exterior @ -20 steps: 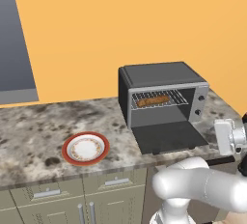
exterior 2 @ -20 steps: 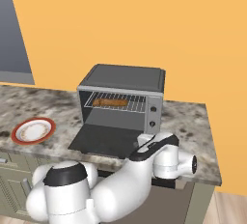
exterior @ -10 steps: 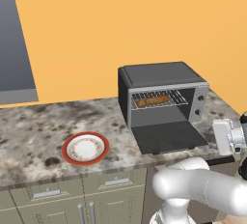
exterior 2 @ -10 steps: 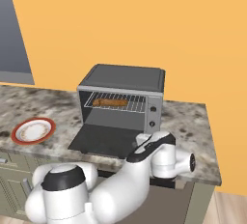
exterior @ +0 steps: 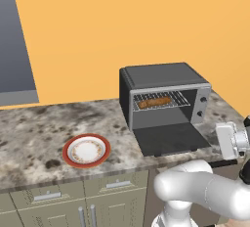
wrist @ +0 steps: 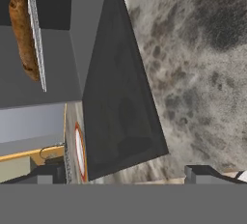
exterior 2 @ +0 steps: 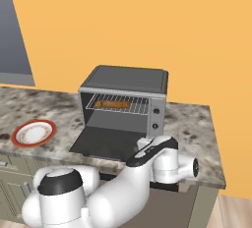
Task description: Pull the toaster oven rack outwards. Pick up the baguette from the plate and place it on the toaster oven rack. Close the toaster oven door fully and set the temperature to the lowest setting.
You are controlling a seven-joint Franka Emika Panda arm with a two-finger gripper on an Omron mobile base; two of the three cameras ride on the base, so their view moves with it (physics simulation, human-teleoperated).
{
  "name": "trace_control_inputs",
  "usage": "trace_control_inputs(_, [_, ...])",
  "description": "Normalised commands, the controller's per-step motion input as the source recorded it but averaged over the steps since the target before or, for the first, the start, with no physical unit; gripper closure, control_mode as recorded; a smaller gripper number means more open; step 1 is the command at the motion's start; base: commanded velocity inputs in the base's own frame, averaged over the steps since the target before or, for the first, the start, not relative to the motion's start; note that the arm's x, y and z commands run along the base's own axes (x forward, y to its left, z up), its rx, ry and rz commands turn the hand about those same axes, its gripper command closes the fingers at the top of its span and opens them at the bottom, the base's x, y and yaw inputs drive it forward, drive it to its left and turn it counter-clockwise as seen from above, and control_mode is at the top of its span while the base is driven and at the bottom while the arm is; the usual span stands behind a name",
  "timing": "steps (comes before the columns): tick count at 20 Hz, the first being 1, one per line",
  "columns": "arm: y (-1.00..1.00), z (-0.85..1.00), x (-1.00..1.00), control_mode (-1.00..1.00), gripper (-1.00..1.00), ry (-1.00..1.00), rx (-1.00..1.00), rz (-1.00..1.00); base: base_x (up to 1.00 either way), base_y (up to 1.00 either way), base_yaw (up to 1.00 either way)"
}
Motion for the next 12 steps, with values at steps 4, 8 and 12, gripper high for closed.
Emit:
trace_control_inputs(4, [0.02, 0.00, -0.04, -1.00, -1.00, 0.00, 0.00, -0.02, 0.00, 0.00, 0.00])
trace_control_inputs(8, [0.17, 0.00, 0.19, -1.00, -1.00, 0.00, -0.04, -0.19, 0.00, 0.00, 0.00])
trace_control_inputs(12, [0.21, 0.00, 0.11, -1.00, -1.00, 0.00, -0.02, -0.26, 0.00, 0.00, 0.00])
